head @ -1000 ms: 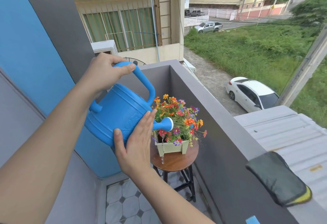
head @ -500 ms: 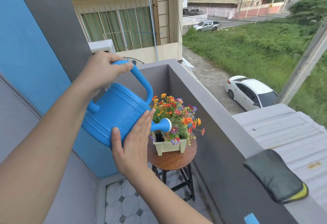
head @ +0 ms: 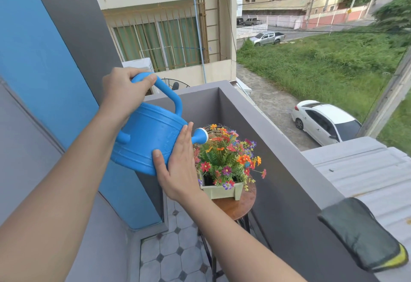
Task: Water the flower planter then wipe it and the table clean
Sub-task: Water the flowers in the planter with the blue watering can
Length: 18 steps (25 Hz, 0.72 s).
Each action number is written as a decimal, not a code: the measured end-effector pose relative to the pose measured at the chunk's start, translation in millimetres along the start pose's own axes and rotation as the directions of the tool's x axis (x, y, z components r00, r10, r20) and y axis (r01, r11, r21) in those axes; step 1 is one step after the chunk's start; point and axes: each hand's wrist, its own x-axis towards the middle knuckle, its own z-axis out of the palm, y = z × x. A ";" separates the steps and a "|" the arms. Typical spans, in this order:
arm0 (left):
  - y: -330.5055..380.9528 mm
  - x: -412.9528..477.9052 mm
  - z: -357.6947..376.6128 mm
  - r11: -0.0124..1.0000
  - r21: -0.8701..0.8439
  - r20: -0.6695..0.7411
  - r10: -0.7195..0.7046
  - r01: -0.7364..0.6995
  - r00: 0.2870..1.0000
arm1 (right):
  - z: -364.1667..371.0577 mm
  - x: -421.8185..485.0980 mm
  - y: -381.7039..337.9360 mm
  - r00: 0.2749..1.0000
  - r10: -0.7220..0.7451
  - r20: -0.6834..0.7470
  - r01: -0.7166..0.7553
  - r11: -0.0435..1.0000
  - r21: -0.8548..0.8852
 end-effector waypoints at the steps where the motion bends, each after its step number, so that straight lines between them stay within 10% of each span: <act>1: -3.1 1.5 -3.7 1.000 0.014 -0.006 -0.003 0.003 1.000 | 2.2 0.5 -2.2 1.000 -0.006 0.030 0.006 1.000 0.001; 12: -22.7 15.9 -25.5 0.990 -0.105 0.284 -0.065 0.098 0.957 | 29.1 -29.2 -31.8 0.999 0.054 0.003 -0.054 0.998 0.032; 18: -17.8 25.4 -6.1 0.979 -0.179 0.177 -0.070 0.102 0.982 | 9.0 3.4 -13.8 0.999 0.023 -0.034 -0.024 1.000 -0.017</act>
